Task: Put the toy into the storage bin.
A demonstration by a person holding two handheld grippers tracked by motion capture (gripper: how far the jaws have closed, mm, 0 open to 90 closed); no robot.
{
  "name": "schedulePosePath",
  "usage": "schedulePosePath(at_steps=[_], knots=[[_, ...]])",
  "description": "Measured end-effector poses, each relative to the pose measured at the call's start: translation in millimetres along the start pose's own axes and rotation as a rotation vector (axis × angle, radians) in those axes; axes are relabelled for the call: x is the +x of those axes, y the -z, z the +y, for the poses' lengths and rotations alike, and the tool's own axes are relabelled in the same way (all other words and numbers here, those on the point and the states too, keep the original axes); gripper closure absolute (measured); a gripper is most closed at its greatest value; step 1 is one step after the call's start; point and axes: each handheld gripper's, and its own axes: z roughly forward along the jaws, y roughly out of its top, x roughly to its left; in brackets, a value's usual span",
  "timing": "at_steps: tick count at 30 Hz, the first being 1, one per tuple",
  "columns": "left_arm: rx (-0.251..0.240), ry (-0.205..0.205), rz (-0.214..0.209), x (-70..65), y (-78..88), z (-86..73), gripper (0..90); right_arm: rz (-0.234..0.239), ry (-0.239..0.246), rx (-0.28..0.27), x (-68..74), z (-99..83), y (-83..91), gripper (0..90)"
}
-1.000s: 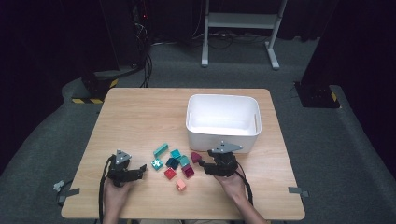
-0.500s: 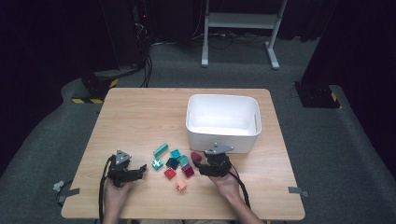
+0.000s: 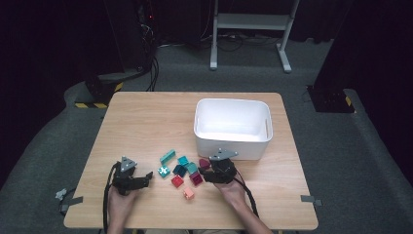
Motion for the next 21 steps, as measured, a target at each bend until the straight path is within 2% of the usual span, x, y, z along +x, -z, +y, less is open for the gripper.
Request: schedulePosePath(at_steps=[11, 21], knots=[[0.000, 0.001, -0.001, 0.0, 0.0, 0.0, 17.1, -0.015, 0.004, 0.021, -0.1, 1.7, -11.2, 44.1], [0.000, 0.001, -0.001, 0.0, 0.0, 0.0, 17.1, -0.021, 0.013, 0.039, -1.0, 0.5, -14.5, 49.1]])
